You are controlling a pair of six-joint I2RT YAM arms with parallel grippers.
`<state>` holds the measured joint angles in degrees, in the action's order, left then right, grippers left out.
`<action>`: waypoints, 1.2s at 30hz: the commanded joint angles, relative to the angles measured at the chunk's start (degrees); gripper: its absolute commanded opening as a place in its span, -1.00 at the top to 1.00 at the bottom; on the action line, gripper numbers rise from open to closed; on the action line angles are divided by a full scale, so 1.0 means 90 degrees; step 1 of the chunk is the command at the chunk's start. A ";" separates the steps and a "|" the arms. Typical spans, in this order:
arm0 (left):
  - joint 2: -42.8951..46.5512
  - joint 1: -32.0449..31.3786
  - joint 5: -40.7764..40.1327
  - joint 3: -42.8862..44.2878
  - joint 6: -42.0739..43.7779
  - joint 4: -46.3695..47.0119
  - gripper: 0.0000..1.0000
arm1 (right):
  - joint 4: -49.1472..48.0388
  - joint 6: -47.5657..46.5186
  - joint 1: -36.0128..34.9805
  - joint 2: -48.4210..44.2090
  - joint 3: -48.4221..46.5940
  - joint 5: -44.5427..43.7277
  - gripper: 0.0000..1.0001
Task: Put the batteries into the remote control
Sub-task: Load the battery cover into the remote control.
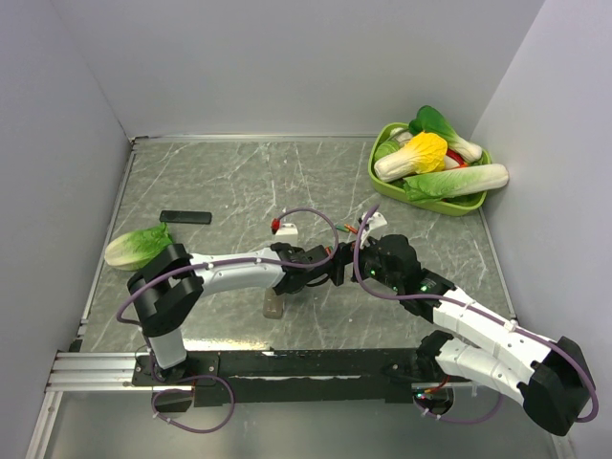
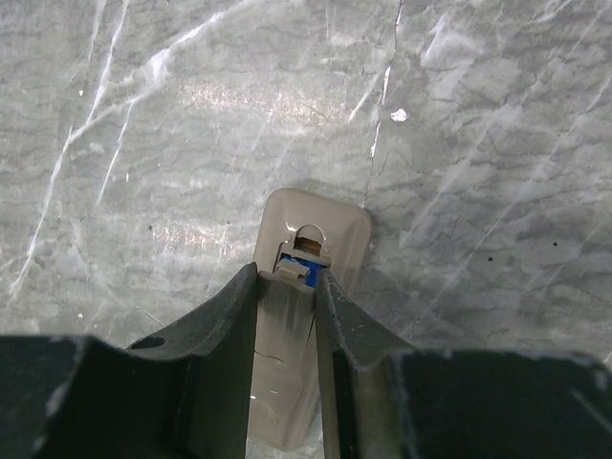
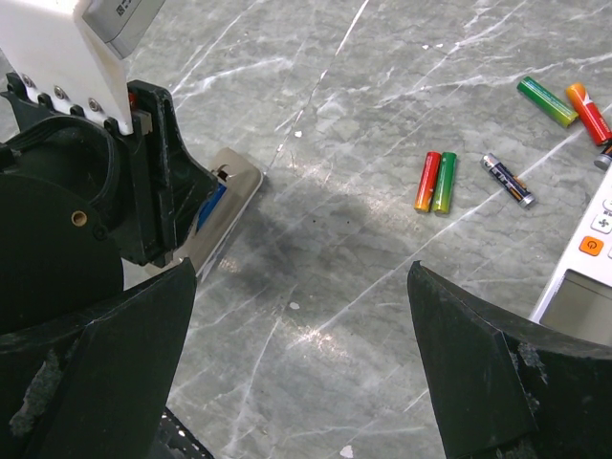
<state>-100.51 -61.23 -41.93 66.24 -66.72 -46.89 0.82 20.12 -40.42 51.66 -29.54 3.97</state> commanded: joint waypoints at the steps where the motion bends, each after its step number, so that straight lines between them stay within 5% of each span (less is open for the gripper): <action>1: -0.0141 -0.0081 -0.0097 0.0160 -0.0213 -0.0190 0.95 | -0.0257 0.0079 0.0019 -0.0105 0.0011 0.0057 -0.99; 13: -0.0229 -0.0101 -0.0185 0.0228 -0.0087 -0.0229 0.78 | -0.0257 0.0069 0.0019 -0.0095 0.0001 0.0067 -0.99; 26: -0.0161 -0.0169 -0.0019 0.0189 0.0313 0.0181 0.34 | -0.0267 0.0059 0.0019 -0.0037 -0.0028 0.0086 -0.99; 36: -0.0278 -0.0169 0.0011 0.0248 0.0294 0.0123 0.17 | -0.0257 0.0050 0.0029 -0.0047 -0.0038 0.0086 -0.99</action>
<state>-101.91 -61.84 -41.85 66.78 -64.53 -46.78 1.83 20.08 -40.07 51.68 -29.54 3.46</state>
